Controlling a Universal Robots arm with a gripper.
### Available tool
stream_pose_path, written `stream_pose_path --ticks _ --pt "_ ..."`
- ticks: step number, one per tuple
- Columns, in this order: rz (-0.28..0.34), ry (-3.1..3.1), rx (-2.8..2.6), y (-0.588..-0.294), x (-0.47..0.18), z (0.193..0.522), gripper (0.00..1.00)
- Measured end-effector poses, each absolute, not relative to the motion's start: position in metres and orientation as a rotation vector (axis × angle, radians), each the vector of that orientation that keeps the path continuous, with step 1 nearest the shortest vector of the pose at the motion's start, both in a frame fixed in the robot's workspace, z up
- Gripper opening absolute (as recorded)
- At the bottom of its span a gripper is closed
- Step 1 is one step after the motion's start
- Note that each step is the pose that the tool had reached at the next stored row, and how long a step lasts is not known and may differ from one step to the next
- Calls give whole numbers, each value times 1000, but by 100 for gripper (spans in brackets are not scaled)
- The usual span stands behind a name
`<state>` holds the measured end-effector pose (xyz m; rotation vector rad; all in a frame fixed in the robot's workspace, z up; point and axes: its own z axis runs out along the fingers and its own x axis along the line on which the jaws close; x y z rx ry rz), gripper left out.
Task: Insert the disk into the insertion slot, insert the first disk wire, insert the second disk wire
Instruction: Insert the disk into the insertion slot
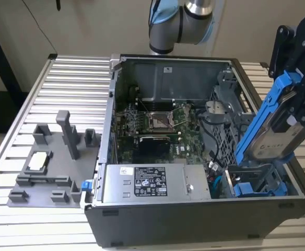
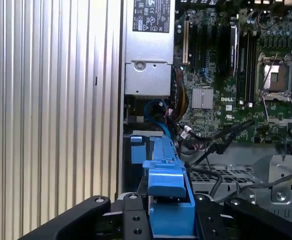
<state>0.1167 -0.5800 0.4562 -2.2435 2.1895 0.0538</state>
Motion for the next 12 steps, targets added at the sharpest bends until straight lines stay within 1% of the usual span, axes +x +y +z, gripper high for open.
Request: stream_pose_path --ticks 12 --pt "58 2191 -2245 -583 118 435 33"
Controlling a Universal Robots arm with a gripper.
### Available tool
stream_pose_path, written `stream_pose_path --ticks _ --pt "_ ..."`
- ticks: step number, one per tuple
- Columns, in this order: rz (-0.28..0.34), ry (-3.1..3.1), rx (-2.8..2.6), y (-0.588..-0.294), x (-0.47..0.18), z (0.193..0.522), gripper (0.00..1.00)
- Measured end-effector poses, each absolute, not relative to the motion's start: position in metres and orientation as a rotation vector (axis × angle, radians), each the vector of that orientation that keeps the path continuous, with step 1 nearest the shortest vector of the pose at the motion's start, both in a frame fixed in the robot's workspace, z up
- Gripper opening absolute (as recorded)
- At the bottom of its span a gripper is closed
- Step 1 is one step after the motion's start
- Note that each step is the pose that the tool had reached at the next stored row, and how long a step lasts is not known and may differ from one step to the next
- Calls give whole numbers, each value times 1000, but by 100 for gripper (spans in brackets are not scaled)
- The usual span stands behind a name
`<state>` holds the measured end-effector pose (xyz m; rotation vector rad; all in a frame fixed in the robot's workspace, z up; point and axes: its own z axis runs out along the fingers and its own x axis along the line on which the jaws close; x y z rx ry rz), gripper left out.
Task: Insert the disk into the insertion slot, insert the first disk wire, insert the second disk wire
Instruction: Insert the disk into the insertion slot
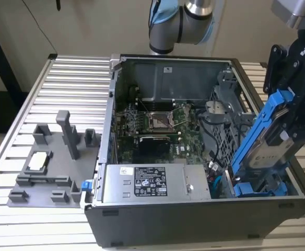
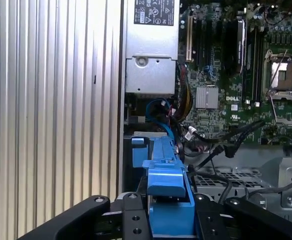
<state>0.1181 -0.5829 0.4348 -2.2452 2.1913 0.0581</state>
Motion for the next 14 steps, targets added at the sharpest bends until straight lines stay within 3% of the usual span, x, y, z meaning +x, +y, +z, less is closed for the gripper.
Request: stream_pose_path --ticks 14 --pt "58 2191 -2245 -583 123 413 33"
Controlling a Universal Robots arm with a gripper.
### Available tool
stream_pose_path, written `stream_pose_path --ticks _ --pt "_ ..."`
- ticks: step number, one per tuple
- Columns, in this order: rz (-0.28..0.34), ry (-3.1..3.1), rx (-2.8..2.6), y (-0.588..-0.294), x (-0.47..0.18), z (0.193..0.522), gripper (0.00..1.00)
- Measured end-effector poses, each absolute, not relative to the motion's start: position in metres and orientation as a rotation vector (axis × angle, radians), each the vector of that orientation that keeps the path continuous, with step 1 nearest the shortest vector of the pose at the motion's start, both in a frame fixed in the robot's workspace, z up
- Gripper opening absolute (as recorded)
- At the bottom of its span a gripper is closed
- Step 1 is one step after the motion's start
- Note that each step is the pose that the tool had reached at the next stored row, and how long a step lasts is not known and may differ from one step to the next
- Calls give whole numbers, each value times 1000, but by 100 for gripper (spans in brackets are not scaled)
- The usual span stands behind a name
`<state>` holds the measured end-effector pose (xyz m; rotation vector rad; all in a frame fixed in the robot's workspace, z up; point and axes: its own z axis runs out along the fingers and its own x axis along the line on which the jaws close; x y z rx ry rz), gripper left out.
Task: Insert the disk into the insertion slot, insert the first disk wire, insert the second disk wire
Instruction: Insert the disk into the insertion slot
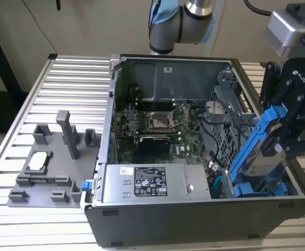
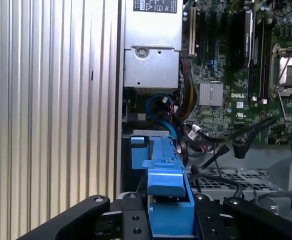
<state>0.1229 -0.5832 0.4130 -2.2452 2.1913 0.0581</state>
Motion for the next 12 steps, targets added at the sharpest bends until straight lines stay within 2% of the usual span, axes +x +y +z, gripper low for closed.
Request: stream_pose_path --ticks 12 --pt "65 2188 -2242 -583 127 397 33"
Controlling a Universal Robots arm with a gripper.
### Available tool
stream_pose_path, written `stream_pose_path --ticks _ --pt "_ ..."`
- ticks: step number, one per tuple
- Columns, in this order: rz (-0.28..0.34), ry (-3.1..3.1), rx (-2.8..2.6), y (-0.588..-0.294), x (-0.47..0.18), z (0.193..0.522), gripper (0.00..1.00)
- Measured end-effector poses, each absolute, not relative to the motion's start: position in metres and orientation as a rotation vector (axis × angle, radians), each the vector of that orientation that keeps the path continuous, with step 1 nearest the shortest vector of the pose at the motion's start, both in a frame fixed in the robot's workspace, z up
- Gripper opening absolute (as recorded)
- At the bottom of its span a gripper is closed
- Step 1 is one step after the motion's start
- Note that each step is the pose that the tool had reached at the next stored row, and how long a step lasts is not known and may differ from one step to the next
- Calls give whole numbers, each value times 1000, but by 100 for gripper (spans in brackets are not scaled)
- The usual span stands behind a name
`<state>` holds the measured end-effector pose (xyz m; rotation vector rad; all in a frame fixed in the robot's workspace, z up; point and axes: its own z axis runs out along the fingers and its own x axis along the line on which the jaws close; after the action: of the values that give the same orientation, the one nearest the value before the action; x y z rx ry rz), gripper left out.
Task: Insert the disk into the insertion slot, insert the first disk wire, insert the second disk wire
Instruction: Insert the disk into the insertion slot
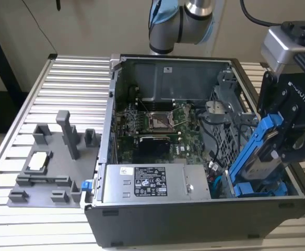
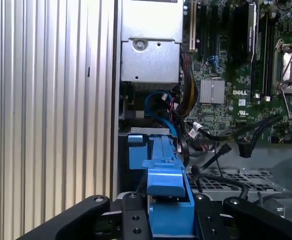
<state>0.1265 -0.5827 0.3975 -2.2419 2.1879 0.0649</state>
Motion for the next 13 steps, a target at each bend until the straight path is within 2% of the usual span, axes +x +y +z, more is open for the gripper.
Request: stream_pose_path --ticks 13 --pt "65 2190 -2240 -582 127 374 33"
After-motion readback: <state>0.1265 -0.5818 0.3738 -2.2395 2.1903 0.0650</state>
